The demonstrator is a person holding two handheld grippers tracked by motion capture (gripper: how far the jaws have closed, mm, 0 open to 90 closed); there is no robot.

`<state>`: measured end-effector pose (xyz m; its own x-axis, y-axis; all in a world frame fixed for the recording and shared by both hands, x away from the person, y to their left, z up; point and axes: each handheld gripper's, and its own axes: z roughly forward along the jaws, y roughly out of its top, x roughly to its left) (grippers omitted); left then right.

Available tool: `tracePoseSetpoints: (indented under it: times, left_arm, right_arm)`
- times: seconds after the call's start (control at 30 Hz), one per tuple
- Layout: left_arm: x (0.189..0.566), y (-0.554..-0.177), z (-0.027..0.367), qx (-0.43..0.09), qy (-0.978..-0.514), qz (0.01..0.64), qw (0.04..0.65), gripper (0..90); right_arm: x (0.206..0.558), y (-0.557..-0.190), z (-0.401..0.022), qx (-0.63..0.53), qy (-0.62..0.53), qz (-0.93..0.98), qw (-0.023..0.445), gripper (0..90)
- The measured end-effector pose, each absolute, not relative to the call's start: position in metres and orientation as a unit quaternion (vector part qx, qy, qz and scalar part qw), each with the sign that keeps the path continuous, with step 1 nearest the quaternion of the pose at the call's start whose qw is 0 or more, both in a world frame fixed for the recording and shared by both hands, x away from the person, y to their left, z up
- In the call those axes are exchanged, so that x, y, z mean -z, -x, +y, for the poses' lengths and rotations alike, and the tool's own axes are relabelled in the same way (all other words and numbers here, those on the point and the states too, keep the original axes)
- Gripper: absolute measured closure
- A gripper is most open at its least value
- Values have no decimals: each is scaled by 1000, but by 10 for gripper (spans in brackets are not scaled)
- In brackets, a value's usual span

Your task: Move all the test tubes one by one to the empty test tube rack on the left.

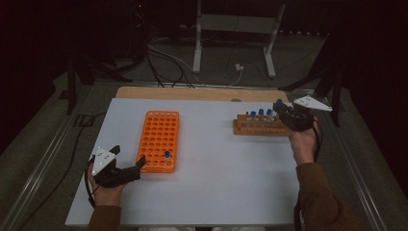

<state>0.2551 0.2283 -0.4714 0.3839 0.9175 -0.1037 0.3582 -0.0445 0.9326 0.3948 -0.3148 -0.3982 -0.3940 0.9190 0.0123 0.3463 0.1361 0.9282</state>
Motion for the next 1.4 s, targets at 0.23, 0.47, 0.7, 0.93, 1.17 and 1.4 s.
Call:
tracePoseSetpoints:
  times: [0.23, 0.47, 0.7, 0.93, 1.17, 1.4]
  left_arm:
    - [471, -255, 228, -281, -667, 478, 498, 6]
    - [472, -256, 227, -280, -669, 477, 497, 6]
    - [472, -256, 226, -280, -673, 474, 494, 6]
    - [471, -256, 224, -278, -678, 470, 493, 6]
    - [463, -260, 222, -272, -681, 463, 498, 6]
    - [453, -265, 219, -263, -684, 455, 506, 7]
  right_arm:
    - [398, -388, -300, -477, -440, 705, 285, 766]
    - [399, -381, -282, -485, -417, 721, 268, 765]
    - [396, -376, -264, -499, -397, 729, 248, 765]
    - [397, -374, -246, -512, -383, 735, 226, 765]
    - [396, -373, -225, -522, -363, 744, 208, 765]
    - [395, -370, -199, -528, -340, 755, 187, 765]
